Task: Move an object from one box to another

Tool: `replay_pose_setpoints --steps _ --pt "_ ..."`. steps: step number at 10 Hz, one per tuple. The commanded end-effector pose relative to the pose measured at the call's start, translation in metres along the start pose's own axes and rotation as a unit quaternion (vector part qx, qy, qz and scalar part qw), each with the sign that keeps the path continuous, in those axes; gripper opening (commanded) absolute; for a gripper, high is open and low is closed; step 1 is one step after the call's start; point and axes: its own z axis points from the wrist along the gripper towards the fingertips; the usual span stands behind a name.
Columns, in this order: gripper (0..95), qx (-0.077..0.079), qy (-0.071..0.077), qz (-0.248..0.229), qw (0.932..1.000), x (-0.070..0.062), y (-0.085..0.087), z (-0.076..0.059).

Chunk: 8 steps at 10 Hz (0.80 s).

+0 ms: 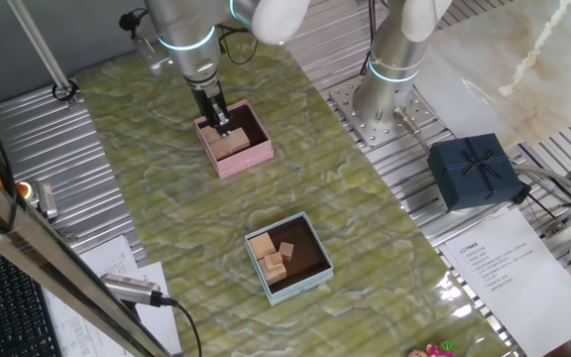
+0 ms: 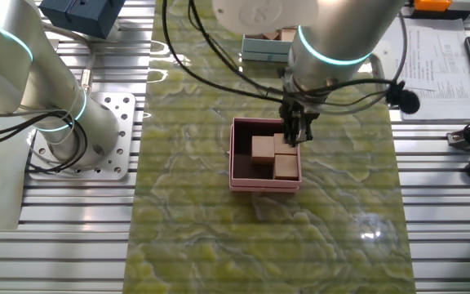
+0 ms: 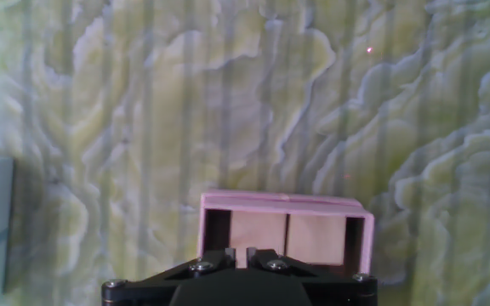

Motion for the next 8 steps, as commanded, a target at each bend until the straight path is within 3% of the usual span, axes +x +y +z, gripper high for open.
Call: replay_pose_setpoints --steps 1,2,3,4,5,6,8 --pt "57.0 0.001 -0.001 0.004 1.0 0.005 0.001 0.013" --pt "76.0 0.002 -0.002 0.003 1.0 0.006 0.001 0.017" --pt "76.0 0.003 -0.004 0.005 1.0 0.007 0.002 0.024" --pt "57.0 0.003 -0.003 0.006 1.0 0.008 0.002 0.028" --pt "57.0 0.003 -0.004 0.005 1.0 0.009 0.002 0.032" --pt "76.0 0.004 -0.007 0.002 1.0 0.01 0.001 0.035" --pt "76.0 0.005 -0.01 -0.002 0.9999 0.013 -0.003 0.043"
